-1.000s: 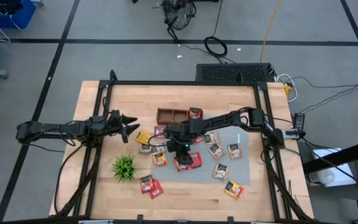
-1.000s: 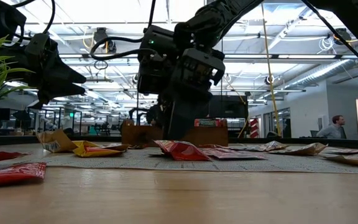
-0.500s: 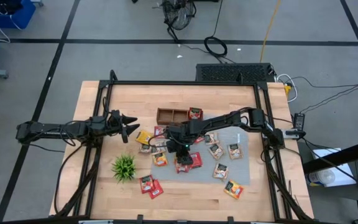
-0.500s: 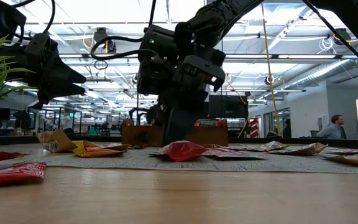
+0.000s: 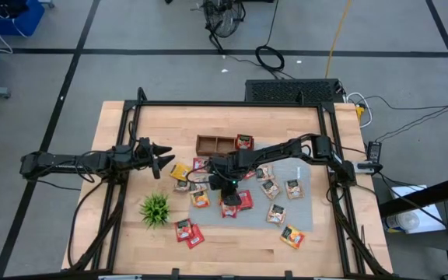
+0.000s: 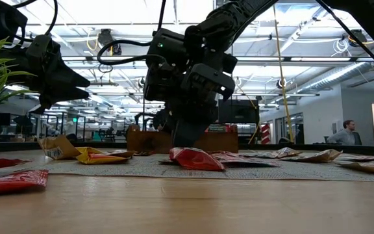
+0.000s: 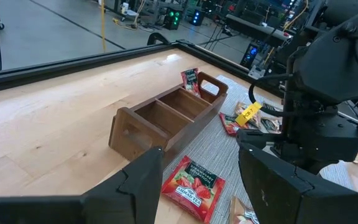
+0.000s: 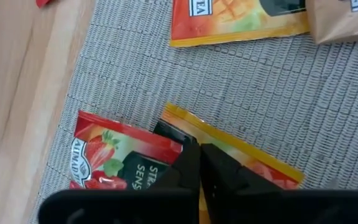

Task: Pick & Place Tea
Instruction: Put the red tea bag into the right section of the wooden organizer

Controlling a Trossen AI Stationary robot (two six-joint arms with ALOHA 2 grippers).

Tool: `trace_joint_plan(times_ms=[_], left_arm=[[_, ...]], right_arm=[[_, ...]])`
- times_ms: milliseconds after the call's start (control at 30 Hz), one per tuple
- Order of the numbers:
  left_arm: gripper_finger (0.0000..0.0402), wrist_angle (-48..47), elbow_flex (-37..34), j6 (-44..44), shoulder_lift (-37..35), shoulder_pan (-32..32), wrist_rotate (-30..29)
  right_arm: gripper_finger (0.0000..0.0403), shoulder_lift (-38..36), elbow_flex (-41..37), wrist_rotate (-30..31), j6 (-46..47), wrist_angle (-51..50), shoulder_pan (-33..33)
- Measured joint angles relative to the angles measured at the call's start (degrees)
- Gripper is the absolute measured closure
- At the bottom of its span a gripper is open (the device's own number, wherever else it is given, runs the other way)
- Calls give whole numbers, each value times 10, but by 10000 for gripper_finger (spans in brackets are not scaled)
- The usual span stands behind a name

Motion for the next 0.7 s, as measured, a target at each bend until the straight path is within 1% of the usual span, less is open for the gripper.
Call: trace_joint_plan(times_ms=[200,333,433,533,600,700], left_arm=[[190,0,0,0,0,0,0],[190,0,0,0,0,0,0],[190,0,0,0,0,0,0],[190,0,0,0,0,0,0],[190,0,0,0,0,0,0],[190,0,0,0,0,0,0]], right_arm=[[379,-14,8,58,29,-15,2],[357,-27,15,64,25,-32,-1],[331,-35,15,47,48,-45,-9],[304,-40,15,41,81,-32,-17],[289,-42,15,19,91,-22,-23],[278,-49,15,-34,93,-18,-28]])
